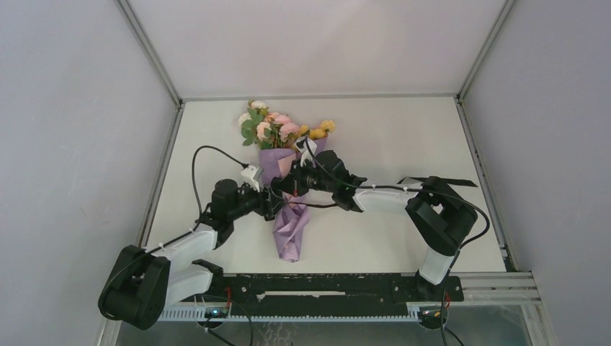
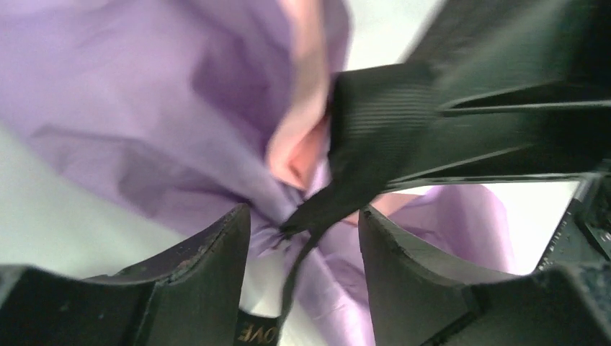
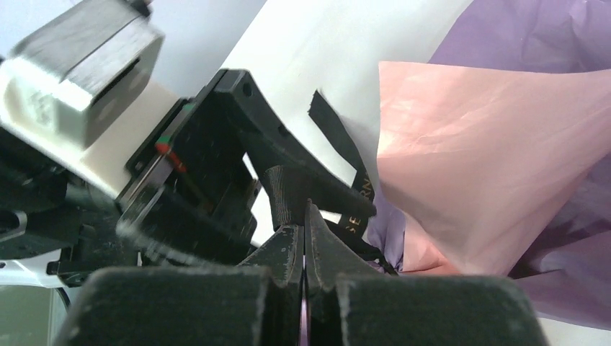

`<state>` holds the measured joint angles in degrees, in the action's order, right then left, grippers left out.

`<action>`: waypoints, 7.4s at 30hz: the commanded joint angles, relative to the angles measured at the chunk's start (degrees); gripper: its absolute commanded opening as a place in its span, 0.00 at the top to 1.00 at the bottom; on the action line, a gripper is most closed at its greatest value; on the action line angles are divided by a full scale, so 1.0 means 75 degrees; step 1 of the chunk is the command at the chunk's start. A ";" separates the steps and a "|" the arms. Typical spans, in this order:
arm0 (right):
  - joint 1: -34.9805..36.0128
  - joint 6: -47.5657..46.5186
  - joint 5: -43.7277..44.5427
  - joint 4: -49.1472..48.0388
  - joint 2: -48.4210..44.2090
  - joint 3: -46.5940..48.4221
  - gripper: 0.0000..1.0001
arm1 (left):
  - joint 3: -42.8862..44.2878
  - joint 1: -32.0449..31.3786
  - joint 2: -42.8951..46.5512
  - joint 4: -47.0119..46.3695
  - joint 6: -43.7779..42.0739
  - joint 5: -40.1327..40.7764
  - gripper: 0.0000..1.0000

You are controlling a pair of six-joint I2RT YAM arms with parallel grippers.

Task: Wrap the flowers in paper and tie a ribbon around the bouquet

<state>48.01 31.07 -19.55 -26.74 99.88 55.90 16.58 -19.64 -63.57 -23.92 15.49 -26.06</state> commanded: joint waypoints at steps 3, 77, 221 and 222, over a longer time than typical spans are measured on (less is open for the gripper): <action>-0.0052 0.0296 -0.0029 -0.0356 0.0010 0.0313 1.00 | -0.0447 -0.0644 0.0016 -0.2183 -0.0690 0.0517 0.40; 0.0360 -0.2080 -0.0819 0.6110 0.1573 0.7263 0.98 | -0.1287 -0.1388 0.0209 -0.2635 -0.4644 -0.0475 1.00; -0.0668 -0.2295 -0.1259 0.3321 -0.1216 0.0962 1.00 | 0.7929 -0.3721 -0.0379 1.0776 -0.6866 -0.2329 1.00; -0.0679 -0.2281 -0.1256 0.3330 -0.1254 0.0968 1.00 | 0.8042 -0.3910 -0.0462 1.0412 -0.6412 -0.2436 1.00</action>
<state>43.18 12.40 -30.35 -1.04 94.15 62.52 72.62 -45.01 -66.61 69.36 -53.58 -39.62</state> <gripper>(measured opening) 0.006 0.003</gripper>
